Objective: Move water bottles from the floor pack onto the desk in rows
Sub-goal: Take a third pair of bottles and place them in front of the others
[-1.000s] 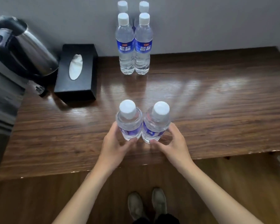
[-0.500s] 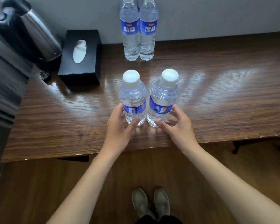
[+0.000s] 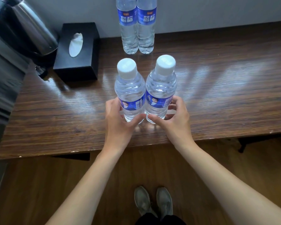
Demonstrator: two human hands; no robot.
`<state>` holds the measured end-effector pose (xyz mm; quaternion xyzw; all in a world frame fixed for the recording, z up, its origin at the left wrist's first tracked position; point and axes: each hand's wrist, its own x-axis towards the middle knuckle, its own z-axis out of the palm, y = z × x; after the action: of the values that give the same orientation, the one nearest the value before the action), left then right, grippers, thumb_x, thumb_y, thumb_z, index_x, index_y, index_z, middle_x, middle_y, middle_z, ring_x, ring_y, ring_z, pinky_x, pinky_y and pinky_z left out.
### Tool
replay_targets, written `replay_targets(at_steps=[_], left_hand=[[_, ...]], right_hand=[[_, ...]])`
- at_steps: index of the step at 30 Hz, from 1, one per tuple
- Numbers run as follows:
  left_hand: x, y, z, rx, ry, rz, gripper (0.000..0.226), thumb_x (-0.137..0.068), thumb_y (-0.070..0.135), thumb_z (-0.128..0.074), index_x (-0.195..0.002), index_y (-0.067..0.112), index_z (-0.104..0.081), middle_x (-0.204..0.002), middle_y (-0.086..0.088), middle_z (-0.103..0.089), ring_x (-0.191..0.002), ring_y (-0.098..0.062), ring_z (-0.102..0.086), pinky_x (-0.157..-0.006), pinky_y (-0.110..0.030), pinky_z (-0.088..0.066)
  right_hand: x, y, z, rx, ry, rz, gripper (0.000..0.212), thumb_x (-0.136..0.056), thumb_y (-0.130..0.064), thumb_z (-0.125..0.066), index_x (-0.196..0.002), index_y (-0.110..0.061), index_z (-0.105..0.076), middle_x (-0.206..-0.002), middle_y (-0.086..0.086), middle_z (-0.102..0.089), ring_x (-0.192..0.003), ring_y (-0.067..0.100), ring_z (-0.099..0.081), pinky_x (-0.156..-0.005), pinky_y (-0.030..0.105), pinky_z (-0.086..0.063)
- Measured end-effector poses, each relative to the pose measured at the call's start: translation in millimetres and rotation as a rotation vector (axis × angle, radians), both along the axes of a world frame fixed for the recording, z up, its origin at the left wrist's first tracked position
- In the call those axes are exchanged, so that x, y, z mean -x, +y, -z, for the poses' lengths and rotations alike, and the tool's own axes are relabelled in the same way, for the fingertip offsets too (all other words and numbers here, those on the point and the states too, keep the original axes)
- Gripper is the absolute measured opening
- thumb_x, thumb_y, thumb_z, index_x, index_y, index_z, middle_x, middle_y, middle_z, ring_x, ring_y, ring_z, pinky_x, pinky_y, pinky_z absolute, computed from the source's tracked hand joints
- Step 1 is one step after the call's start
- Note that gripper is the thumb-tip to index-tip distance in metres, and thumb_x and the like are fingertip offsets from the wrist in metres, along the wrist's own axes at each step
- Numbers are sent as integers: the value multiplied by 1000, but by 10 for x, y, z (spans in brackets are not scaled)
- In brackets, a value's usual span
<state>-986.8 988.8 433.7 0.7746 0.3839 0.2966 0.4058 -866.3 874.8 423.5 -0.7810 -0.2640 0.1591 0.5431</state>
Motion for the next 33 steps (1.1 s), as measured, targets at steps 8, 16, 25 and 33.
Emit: replay_targets(at_steps=[8, 16, 25, 33], left_hand=[[41, -97, -55, 182, -141, 149, 58, -85, 38, -74, -133, 17, -50, -136, 1, -49, -128, -12, -53, -109, -37, -45], [112, -63, 7, 240, -189, 100, 53, -86, 6, -72, -134, 8, -50, -131, -4, -62, -126, -18, -57, -111, -49, -42], [38, -42, 15, 90, -113, -19, 62, -72, 31, -86, -124, 14, -57, -121, -3, -59, -112, -6, -58, -97, -29, -51], [-10, -56, 8, 39, -42, -6, 58, -74, 40, -83, -119, 15, -57, -120, -4, -48, -113, 8, -46, -98, -19, -47]], right_hand=[[-43, -13, 22, 42, -92, -76, 77, -61, -54, -83, -122, -22, -48, -114, -8, -48, -106, 8, -52, -86, 22, -48], [-61, -67, 10, -84, 8, -179, 61, -76, -31, -74, -131, -19, -52, -126, -5, -60, -117, 7, -56, -98, 24, -49], [-84, 8, 35, -28, -103, -80, 69, -65, -44, -83, -122, -18, -56, -112, -5, -55, -105, 9, -57, -87, 33, -53], [-111, 77, 19, 69, -108, -94, 72, -58, -56, -82, -117, -23, -56, -110, -7, -45, -106, 7, -49, -88, 17, -43]])
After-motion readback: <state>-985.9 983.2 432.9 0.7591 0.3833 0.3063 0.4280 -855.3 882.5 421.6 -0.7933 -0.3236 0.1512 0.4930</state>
